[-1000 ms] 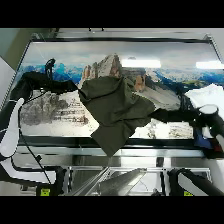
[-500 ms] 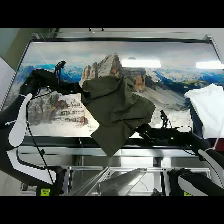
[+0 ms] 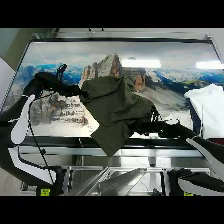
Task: Fold the shirts.
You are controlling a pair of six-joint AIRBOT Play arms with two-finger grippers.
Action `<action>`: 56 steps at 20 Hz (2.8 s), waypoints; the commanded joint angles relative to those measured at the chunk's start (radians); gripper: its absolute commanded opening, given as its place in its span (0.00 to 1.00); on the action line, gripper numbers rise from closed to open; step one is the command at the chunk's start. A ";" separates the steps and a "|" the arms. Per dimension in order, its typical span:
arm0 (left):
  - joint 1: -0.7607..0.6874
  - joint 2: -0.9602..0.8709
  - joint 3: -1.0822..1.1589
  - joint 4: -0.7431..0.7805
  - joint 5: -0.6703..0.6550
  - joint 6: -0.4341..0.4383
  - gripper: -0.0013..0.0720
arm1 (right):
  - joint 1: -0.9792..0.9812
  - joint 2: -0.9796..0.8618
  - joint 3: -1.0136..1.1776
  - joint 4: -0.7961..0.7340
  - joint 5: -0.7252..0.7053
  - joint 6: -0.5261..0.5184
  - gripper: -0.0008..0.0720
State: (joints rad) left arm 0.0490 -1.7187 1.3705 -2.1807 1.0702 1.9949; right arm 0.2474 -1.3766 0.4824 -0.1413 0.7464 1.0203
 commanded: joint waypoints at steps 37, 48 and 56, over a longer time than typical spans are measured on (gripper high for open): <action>0.018 0.294 0.031 -0.135 -0.323 0.066 0.03 | -0.499 0.018 0.833 -0.127 0.377 -0.142 0.04; -0.016 -0.113 0.150 -0.174 -0.393 0.110 0.03 | -0.463 -0.483 0.857 0.112 0.255 -0.325 0.04; 0.019 -0.116 0.311 -0.165 -0.200 0.080 0.96 | -0.556 -0.452 0.857 0.108 0.417 -0.340 0.31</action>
State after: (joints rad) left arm 0.0448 -1.8305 1.6196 -2.3508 0.7467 2.0995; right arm -0.2665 -1.8427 1.3380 -0.0387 1.0698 0.6888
